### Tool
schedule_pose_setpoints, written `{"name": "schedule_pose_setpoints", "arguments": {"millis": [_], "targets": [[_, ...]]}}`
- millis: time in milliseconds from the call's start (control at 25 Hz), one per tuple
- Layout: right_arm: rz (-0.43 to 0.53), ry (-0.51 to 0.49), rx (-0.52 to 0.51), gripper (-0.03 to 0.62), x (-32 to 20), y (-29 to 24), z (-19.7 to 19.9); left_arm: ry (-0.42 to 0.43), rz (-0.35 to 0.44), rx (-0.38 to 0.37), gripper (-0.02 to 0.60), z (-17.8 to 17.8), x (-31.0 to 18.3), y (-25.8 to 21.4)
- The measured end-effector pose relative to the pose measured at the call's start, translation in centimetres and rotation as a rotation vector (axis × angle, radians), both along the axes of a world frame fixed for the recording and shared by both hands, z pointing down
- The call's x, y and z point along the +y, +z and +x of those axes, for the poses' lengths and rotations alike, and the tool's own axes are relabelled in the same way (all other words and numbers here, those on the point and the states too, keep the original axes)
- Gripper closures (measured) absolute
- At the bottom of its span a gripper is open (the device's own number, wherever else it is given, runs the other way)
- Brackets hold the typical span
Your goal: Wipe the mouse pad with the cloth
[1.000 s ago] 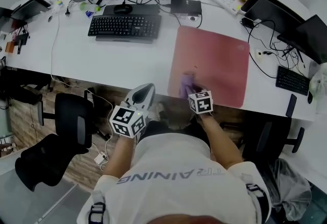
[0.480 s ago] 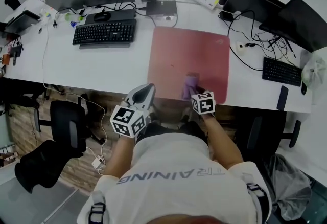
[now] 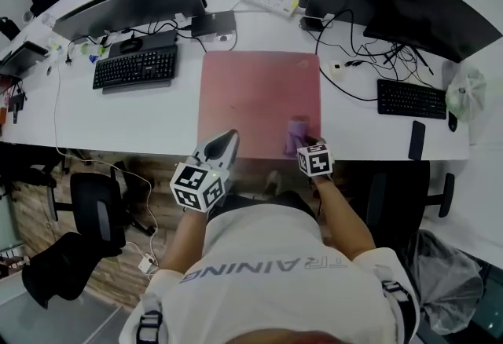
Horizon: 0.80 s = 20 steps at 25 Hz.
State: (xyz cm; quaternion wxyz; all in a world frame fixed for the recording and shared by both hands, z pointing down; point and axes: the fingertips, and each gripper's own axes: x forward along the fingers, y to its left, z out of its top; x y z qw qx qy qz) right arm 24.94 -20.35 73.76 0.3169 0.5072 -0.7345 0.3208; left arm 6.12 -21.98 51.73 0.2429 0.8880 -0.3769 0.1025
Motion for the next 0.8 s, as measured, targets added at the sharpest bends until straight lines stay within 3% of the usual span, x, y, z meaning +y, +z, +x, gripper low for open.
{"name": "schedule_pose_setpoints", "arguments": {"millis": [440,600,800], "targets": [[-0.020,0.163,0.046,0.505,2.2,0.1,8.7,0.098,0.052,0.011,0.549,5.2,-0.2,-1.7],[-0.007,0.213,0.050,0.503,2.1,-1.6,9.5,0.128,0.119,-0.038,0.549,5.2,-0.7,-3.1],[0.113,0.252,-0.014,0.503,-0.2,-6.4,7.9,0.112,0.170,-0.024,0.549,3.1,-2.0,-5.7]]}}
